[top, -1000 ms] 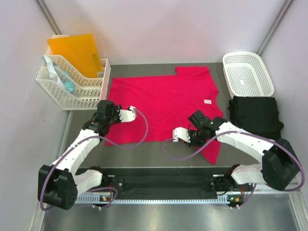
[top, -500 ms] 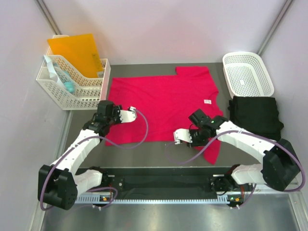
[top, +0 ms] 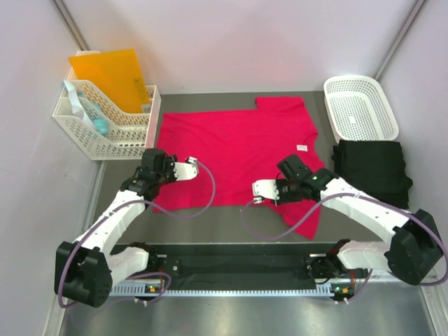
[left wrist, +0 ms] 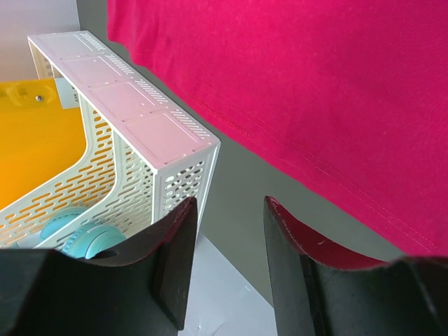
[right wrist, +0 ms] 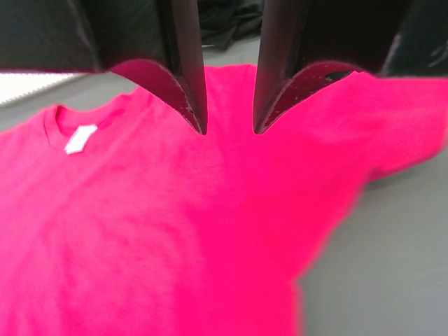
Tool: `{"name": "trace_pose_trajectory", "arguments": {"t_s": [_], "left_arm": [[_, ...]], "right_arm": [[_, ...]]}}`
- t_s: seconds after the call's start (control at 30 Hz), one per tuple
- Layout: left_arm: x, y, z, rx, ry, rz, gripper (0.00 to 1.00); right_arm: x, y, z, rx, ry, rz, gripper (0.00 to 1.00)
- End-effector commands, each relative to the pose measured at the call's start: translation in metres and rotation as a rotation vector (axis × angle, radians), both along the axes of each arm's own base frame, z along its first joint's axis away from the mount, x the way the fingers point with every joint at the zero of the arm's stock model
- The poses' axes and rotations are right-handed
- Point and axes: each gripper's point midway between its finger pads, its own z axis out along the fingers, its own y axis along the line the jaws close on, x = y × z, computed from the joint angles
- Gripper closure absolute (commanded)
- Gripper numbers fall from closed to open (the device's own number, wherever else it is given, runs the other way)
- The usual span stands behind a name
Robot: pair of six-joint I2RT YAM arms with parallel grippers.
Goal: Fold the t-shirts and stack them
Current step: Flatten the tshirt out
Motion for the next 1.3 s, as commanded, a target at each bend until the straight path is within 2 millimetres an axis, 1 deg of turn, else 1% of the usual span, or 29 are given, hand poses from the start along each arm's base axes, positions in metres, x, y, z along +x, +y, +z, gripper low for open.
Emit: {"name": "trace_pose_trajectory", "arguments": {"t_s": [0.0, 0.03, 0.07, 0.13, 0.17, 0.37, 0.47, 0.63, 0.7, 0.77, 0.87, 0.97, 1.17, 1.27], "left_arm": [[-0.003, -0.001, 0.005, -0.019, -0.030, -0.001, 0.52], [-0.003, -0.001, 0.004, -0.016, -0.027, -0.001, 0.52], [-0.003, -0.001, 0.003, -0.014, -0.026, -0.001, 0.52], [-0.002, -0.002, 0.003, -0.016, -0.027, -0.003, 0.52], [-0.001, -0.002, 0.002, -0.020, -0.026, -0.002, 0.52], [-0.001, -0.002, 0.001, -0.019, -0.016, 0.002, 0.52], [-0.001, -0.001, 0.001, -0.011, -0.019, 0.000, 0.52], [0.000, -0.002, 0.001, -0.018, -0.019, -0.002, 0.52], [0.000, -0.003, 0.001, -0.021, -0.018, -0.003, 0.52], [-0.001, -0.003, 0.000, -0.019, -0.014, -0.002, 0.52], [-0.001, -0.002, -0.001, -0.018, -0.014, 0.002, 0.52], [-0.001, -0.002, -0.001, -0.018, -0.015, 0.005, 0.52], [-0.002, -0.002, -0.003, -0.019, -0.013, 0.005, 0.52], [0.000, -0.003, -0.003, -0.024, -0.017, 0.003, 0.52]], "right_arm": [[-0.040, 0.020, 0.027, 0.095, 0.143, 0.185, 0.68], [-0.053, 0.017, 0.026, 0.078, 0.201, 0.204, 0.67], [-0.063, 0.021, 0.021, 0.073, 0.247, 0.232, 0.67], [-0.077, 0.020, 0.012, 0.054, 0.307, 0.256, 0.65], [-0.083, 0.023, 0.008, 0.050, 0.321, 0.275, 0.65], [-0.113, 0.033, -0.010, 0.040, 0.383, 0.376, 0.65], [-0.122, 0.035, -0.019, 0.028, 0.402, 0.404, 0.65], [-0.123, 0.037, -0.033, 0.010, 0.415, 0.413, 0.65], [-0.119, 0.037, -0.039, -0.009, 0.408, 0.407, 0.65], [-0.115, 0.030, -0.046, -0.050, 0.396, 0.404, 0.65], [-0.109, 0.024, -0.052, -0.086, 0.381, 0.392, 0.64], [-0.100, 0.022, -0.052, -0.104, 0.338, 0.374, 0.63], [-0.082, 0.021, -0.043, -0.118, 0.245, 0.337, 0.60], [-0.079, 0.016, -0.042, -0.140, 0.224, 0.337, 0.60]]}}
